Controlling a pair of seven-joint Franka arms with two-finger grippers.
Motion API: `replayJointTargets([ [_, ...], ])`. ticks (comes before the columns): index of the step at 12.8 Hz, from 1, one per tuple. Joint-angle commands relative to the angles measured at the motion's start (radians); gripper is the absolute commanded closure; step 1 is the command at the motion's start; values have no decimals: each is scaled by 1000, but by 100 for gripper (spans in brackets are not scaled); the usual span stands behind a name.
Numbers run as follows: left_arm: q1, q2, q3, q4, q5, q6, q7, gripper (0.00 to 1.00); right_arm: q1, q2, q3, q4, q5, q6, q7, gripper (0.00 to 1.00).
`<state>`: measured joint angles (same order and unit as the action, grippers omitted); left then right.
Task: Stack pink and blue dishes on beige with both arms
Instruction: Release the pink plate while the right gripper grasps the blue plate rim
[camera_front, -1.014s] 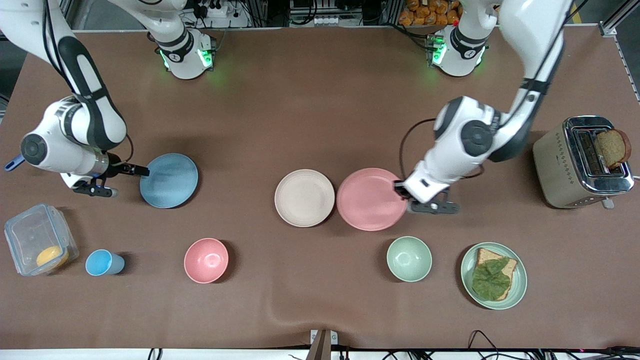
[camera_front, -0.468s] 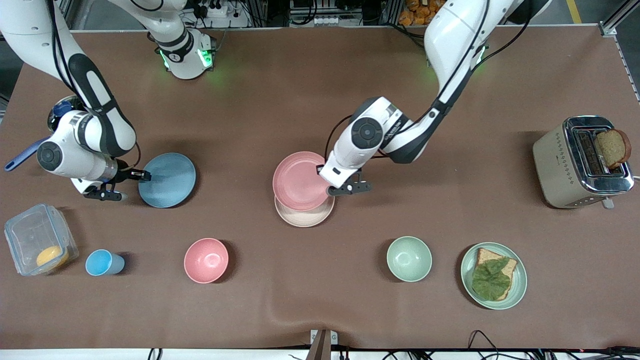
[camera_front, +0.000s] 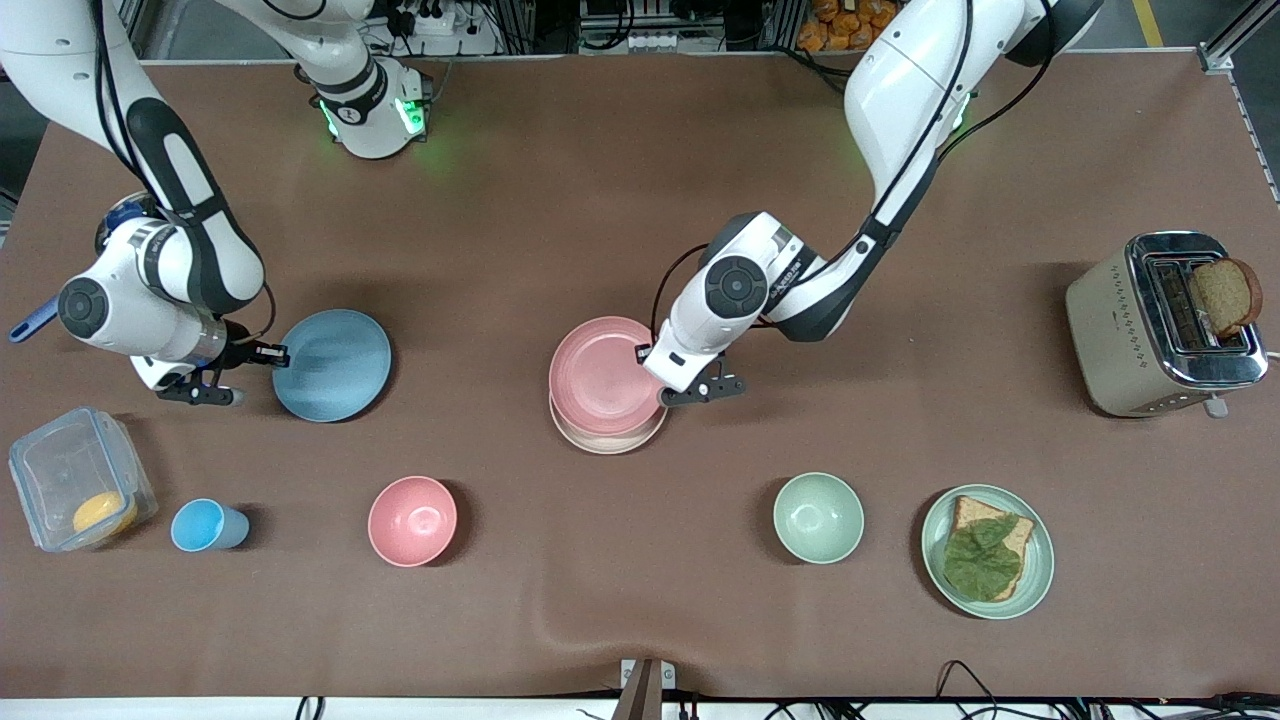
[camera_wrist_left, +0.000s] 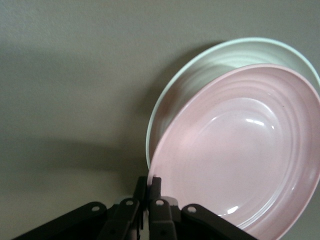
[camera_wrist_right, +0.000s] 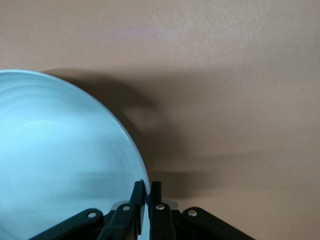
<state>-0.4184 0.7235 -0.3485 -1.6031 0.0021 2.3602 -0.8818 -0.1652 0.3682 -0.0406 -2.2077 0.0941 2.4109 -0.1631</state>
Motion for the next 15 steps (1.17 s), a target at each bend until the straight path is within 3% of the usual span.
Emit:
replayJointTargets([
  [1, -7, 39, 3, 55, -14, -4, -6, 100, 10, -60, 11, 2, 19, -58, -7, 100],
  [5, -7, 74, 3, 83, -13, 8, -6, 100, 4, -115, 45, 84, 165, -277, -7, 100],
  [9, -5, 85, 3, 91, -13, 17, -3, 100, 9, -115, 60, 131, 295, -320, -3, 100],
  [10, -3, 85, 3, 94, -13, 17, -6, 74, 10, -112, 60, 149, 309, -337, -1, 100],
  [11, -2, 82, 3, 101, -13, 17, -9, 24, 27, -107, 61, 170, 329, -363, 2, 100],
  [12, 3, 65, 3, 101, -10, 17, -11, 0, 41, -101, 61, 195, 363, -396, 7, 100],
  [15, 97, -82, 3, 92, -1, -7, 0, 0, 76, -91, 70, 221, 424, -411, 68, 100],
])
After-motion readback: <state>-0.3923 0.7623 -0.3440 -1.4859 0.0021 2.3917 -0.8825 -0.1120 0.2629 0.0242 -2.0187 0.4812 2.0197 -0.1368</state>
